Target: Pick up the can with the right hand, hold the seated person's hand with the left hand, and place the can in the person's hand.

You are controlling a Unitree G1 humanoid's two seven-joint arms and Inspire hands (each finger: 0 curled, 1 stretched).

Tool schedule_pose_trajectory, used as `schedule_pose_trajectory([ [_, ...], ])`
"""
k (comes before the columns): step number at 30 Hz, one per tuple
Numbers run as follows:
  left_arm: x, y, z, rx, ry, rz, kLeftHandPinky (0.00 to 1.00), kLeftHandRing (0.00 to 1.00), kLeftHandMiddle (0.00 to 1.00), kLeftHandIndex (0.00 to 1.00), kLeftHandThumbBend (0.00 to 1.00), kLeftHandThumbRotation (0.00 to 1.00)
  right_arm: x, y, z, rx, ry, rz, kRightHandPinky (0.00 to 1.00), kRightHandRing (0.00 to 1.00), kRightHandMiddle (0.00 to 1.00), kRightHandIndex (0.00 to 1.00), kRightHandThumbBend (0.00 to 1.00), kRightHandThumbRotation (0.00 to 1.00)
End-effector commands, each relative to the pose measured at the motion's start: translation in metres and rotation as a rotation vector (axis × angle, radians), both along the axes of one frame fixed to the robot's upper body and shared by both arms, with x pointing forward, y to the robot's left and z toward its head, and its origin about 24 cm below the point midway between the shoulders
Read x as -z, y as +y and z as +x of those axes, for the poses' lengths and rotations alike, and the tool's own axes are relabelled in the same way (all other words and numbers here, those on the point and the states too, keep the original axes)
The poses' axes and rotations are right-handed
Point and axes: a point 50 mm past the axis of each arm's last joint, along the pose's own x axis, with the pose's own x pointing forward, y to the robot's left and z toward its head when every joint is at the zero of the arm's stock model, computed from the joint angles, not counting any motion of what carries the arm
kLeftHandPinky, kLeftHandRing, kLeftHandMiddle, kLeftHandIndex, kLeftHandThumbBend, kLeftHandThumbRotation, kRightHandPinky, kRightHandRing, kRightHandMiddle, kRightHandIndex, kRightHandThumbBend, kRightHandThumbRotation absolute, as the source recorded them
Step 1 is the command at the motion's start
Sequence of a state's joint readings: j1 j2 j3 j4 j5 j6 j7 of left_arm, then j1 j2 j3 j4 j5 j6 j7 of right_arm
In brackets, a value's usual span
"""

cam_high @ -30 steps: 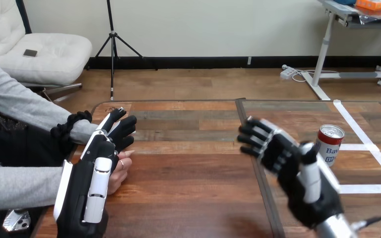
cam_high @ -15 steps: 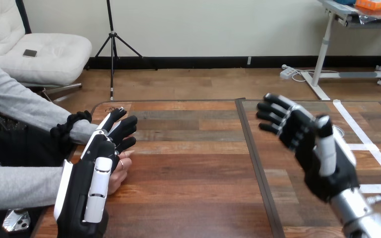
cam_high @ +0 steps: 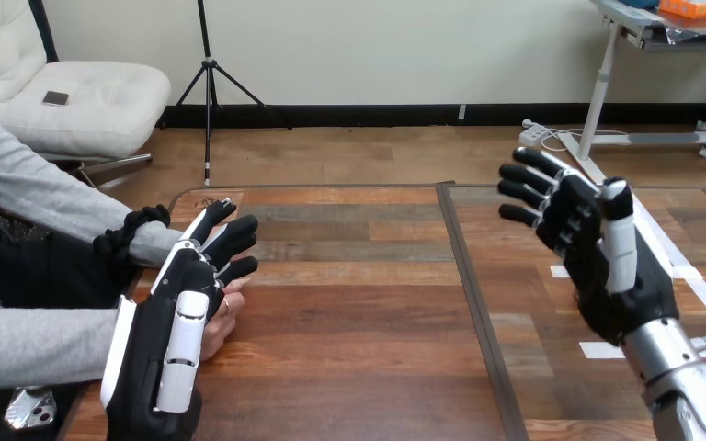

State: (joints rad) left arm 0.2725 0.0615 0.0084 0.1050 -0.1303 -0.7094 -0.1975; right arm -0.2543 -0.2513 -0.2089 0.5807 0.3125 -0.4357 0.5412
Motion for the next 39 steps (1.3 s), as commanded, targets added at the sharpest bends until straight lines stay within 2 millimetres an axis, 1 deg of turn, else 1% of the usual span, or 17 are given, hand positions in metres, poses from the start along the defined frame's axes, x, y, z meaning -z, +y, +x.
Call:
schedule_pose_trajectory([
  [1, -0.015, -0.002, 0.010, 0.013, -0.079, -0.021, 0.78, 0.86, 0.84, 0.88, 0.46, 1.00, -0.025, -0.004, 0.020, 0.022, -0.091, -0.020, 0.83, 0.87, 0.86, 0.86, 0.95, 1.00],
  [7, -0.015, -0.001, 0.011, 0.016, -0.084, -0.020, 0.79, 0.86, 0.84, 0.88, 0.45, 1.00, -0.028, -0.009, 0.025, 0.055, -0.096, -0.012, 0.84, 0.87, 0.86, 0.86, 0.93, 1.00],
  [13, -0.016, 0.000, 0.011, 0.012, -0.086, -0.011, 0.79, 0.86, 0.84, 0.88, 0.43, 1.00, -0.032, -0.017, 0.031, 0.095, -0.091, -0.031, 0.84, 0.86, 0.86, 0.85, 0.93, 1.00],
  [24, -0.016, 0.000, 0.013, 0.008, -0.093, -0.014, 0.78, 0.84, 0.83, 0.87, 0.41, 1.00, -0.040, -0.029, 0.043, 0.162, -0.077, -0.041, 0.89, 0.89, 0.87, 0.87, 0.95, 1.00],
  [31, -0.015, 0.000, 0.015, 0.015, -0.105, -0.015, 0.77, 0.84, 0.82, 0.86, 0.43, 1.00, -0.045, -0.040, 0.050, 0.211, -0.048, -0.042, 0.90, 0.90, 0.88, 0.88, 0.95, 1.00],
  [39, -0.015, 0.000, 0.015, 0.019, -0.107, -0.014, 0.75, 0.85, 0.82, 0.87, 0.44, 1.00, -0.051, -0.050, 0.056, 0.256, -0.024, -0.062, 0.95, 0.92, 0.89, 0.90, 0.94, 1.00],
])
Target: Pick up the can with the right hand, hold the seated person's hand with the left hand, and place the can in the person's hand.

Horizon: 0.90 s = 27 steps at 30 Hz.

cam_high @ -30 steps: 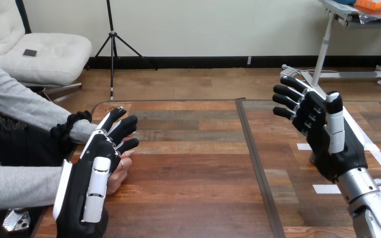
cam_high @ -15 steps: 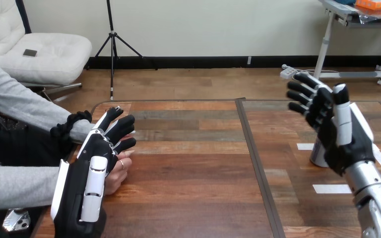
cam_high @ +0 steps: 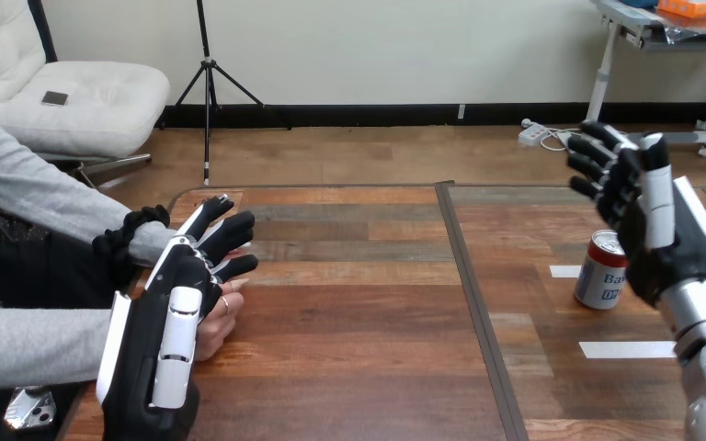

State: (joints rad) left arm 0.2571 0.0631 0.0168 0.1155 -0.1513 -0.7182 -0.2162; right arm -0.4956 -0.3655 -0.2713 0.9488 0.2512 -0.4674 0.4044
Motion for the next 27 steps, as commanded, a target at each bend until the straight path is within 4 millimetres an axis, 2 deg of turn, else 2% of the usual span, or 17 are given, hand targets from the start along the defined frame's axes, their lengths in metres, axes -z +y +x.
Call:
schedule_pose_trajectory([
  [1, -0.014, -0.002, 0.013, 0.014, -0.091, -0.007, 0.75, 0.85, 0.82, 0.87, 0.44, 1.00, -0.042, -0.011, 0.024, 0.040, -0.094, -0.033, 0.95, 0.92, 0.89, 0.91, 0.94, 1.00],
  [10, -0.013, -0.001, 0.013, 0.010, -0.084, 0.002, 0.74, 0.85, 0.83, 0.87, 0.46, 1.00, -0.050, -0.020, 0.030, 0.092, -0.065, -0.040, 0.98, 0.91, 0.88, 0.89, 0.91, 1.00],
  [21, -0.013, -0.001, 0.012, 0.005, -0.077, 0.005, 0.74, 0.85, 0.82, 0.86, 0.50, 1.00, -0.059, -0.027, 0.036, 0.123, -0.043, -0.059, 0.90, 0.89, 0.87, 0.89, 0.88, 1.00],
  [27, -0.013, -0.001, 0.012, 0.005, -0.073, 0.003, 0.76, 0.85, 0.83, 0.86, 0.49, 1.00, -0.064, -0.030, 0.039, 0.142, -0.023, -0.067, 0.91, 0.90, 0.87, 0.89, 0.89, 1.00],
])
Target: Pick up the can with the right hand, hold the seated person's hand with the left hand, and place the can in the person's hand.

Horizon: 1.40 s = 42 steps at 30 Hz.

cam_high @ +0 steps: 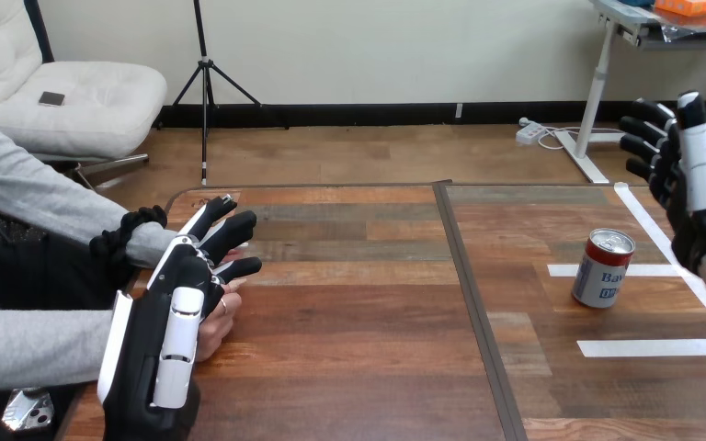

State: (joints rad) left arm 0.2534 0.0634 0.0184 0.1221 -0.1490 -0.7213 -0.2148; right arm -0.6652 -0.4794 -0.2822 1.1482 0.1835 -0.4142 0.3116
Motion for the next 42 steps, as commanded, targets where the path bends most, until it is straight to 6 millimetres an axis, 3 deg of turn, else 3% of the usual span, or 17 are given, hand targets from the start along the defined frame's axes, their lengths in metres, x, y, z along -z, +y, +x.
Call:
schedule_pose_trajectory([
  [1, -0.013, -0.001, 0.011, 0.004, -0.073, 0.001, 0.77, 0.85, 0.83, 0.86, 0.49, 1.00, -0.040, 0.000, 0.020, 0.009, -0.087, -0.019, 0.91, 0.90, 0.88, 0.89, 0.89, 1.00],
  [28, -0.012, 0.001, 0.007, -0.012, -0.073, 0.014, 0.79, 0.85, 0.82, 0.86, 0.41, 1.00, -0.040, -0.012, 0.023, 0.110, 0.011, -0.028, 0.92, 0.91, 0.90, 0.91, 0.95, 1.00],
  [42, -0.011, 0.002, 0.006, -0.017, -0.070, 0.014, 0.76, 0.83, 0.80, 0.85, 0.43, 1.00, -0.029, -0.013, 0.020, 0.144, 0.060, -0.004, 0.92, 0.92, 0.89, 0.90, 0.91, 1.00],
])
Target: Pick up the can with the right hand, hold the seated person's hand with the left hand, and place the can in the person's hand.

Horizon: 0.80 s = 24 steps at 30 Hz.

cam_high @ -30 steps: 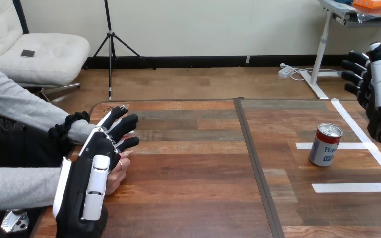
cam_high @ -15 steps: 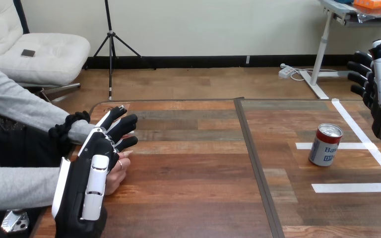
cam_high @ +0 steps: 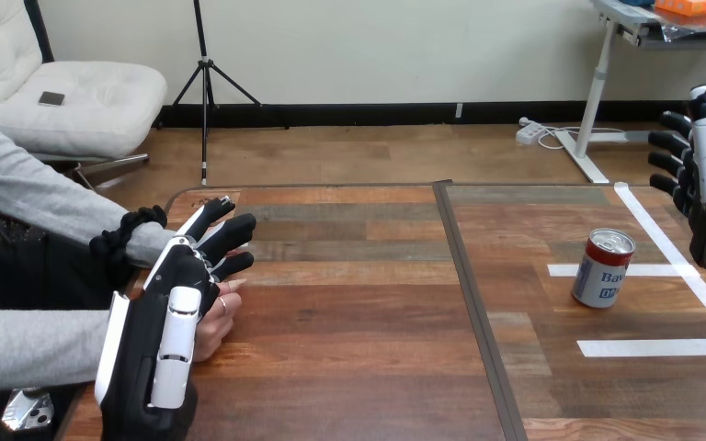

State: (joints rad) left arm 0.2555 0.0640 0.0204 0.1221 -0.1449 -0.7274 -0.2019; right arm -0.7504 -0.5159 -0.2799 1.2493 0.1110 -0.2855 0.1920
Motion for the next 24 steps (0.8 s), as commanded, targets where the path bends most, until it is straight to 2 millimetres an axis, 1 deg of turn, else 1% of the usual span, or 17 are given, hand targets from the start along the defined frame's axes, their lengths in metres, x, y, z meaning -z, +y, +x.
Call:
schedule_pose_trajectory([
  [1, -0.011, 0.001, 0.007, -0.003, -0.064, 0.012, 0.76, 0.83, 0.80, 0.85, 0.43, 1.00, -0.027, -0.001, 0.013, 0.020, -0.075, 0.005, 0.92, 0.92, 0.89, 0.90, 0.90, 1.00],
  [10, -0.012, 0.000, 0.006, -0.009, -0.062, 0.014, 0.76, 0.84, 0.81, 0.85, 0.43, 1.00, -0.017, -0.001, 0.010, 0.040, -0.032, 0.033, 0.95, 0.93, 0.90, 0.90, 0.89, 1.00],
  [15, -0.012, 0.001, 0.006, -0.003, -0.062, 0.020, 0.76, 0.84, 0.81, 0.85, 0.42, 1.00, -0.012, -0.001, 0.008, 0.044, -0.018, 0.047, 0.98, 0.96, 0.93, 0.93, 0.90, 1.00],
  [21, -0.012, 0.002, 0.006, -0.002, -0.063, 0.017, 0.76, 0.84, 0.81, 0.85, 0.42, 1.00, -0.007, 0.000, 0.007, 0.047, 0.000, 0.081, 1.00, 0.98, 0.95, 0.95, 0.88, 1.00],
  [24, -0.012, 0.002, 0.006, -0.004, -0.062, 0.018, 0.77, 0.84, 0.81, 0.85, 0.42, 1.00, -0.004, 0.000, 0.006, 0.043, 0.008, 0.072, 1.00, 0.98, 0.96, 0.96, 0.88, 1.00],
])
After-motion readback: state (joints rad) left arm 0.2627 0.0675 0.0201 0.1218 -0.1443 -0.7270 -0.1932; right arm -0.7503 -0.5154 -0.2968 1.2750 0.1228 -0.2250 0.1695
